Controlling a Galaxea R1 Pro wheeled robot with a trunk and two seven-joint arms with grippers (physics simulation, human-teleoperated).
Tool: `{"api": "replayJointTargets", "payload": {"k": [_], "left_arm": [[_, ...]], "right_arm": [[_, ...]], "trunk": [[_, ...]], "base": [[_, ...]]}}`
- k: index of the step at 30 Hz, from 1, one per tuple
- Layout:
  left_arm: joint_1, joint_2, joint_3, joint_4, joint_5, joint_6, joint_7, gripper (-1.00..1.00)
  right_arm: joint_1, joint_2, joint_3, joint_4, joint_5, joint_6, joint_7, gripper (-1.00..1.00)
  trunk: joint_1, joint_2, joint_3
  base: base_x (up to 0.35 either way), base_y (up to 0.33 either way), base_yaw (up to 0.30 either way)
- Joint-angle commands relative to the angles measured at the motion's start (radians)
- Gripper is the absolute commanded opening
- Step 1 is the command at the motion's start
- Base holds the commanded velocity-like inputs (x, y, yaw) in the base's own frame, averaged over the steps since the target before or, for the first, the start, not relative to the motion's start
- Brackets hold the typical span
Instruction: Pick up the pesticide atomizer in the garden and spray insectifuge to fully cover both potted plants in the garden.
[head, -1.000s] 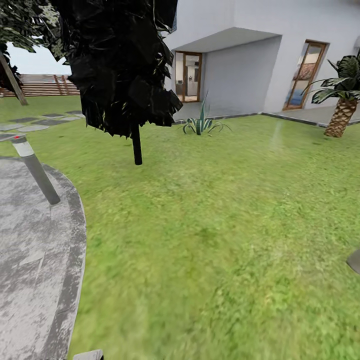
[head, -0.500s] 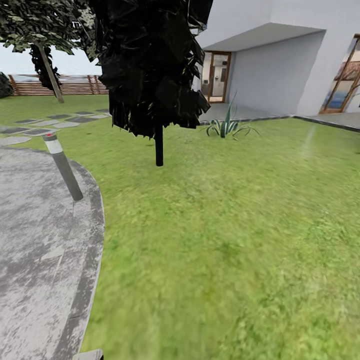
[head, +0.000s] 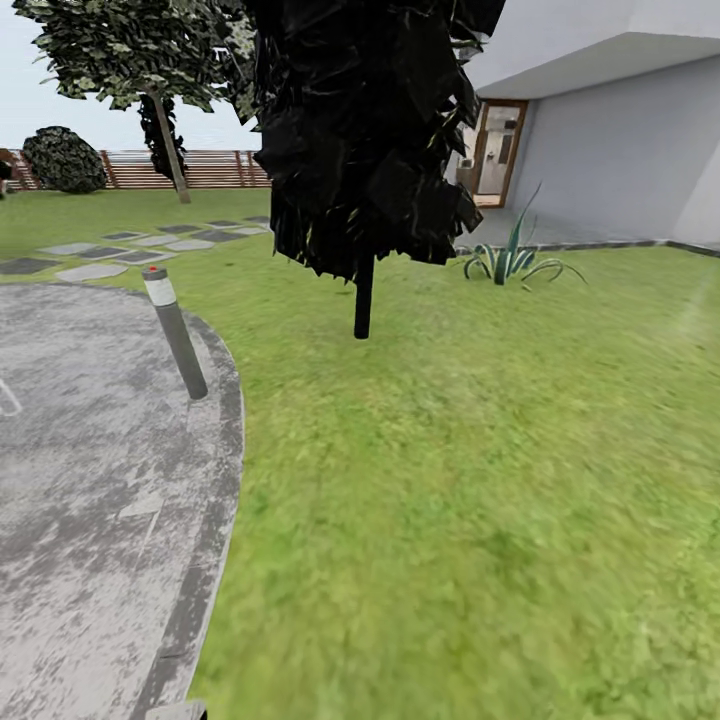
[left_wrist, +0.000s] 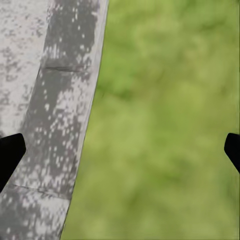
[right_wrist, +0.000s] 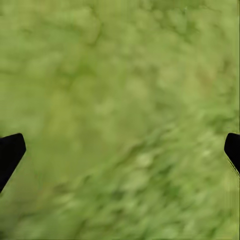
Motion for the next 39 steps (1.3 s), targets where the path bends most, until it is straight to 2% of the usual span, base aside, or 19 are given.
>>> {"api": "replayJointTargets", "payload": {"k": [1, 24, 33, 39], "left_arm": [[-0.001, 0.000, 0.001, 0.001, 0.000, -0.004, 0.000, 1.00], [-0.001, 0.000, 0.001, 0.002, 0.000, -0.004, 0.000, 1.00], [-0.001, 0.000, 0.001, 0.002, 0.000, -0.005, 0.000, 1.00], [-0.001, 0.000, 0.001, 0.002, 0.000, -0.005, 0.000, 1.00]], "right_arm": [[0.000, 0.000, -0.002, 0.001, 0.011, -0.002, -0.005, 1.00], [0.000, 0.000, -0.002, 0.001, 0.011, -0.001, -0.004, 1.00], [0.000, 0.000, -0.002, -0.001, 0.011, -0.003, -0.004, 1.00], [0.000, 0.000, -0.002, 0.000, 0.011, -0.003, -0.004, 1.00]], "trunk": [[0.000, 0.000, -0.001], [0.000, 0.000, -0.001], [0.000, 0.000, -0.001], [0.000, 0.000, 0.001]], "base": [[0.339, 0.000, 0.282], [0.339, 0.000, 0.282], [0.333, 0.000, 0.081], [0.281, 0.000, 0.229]]}}
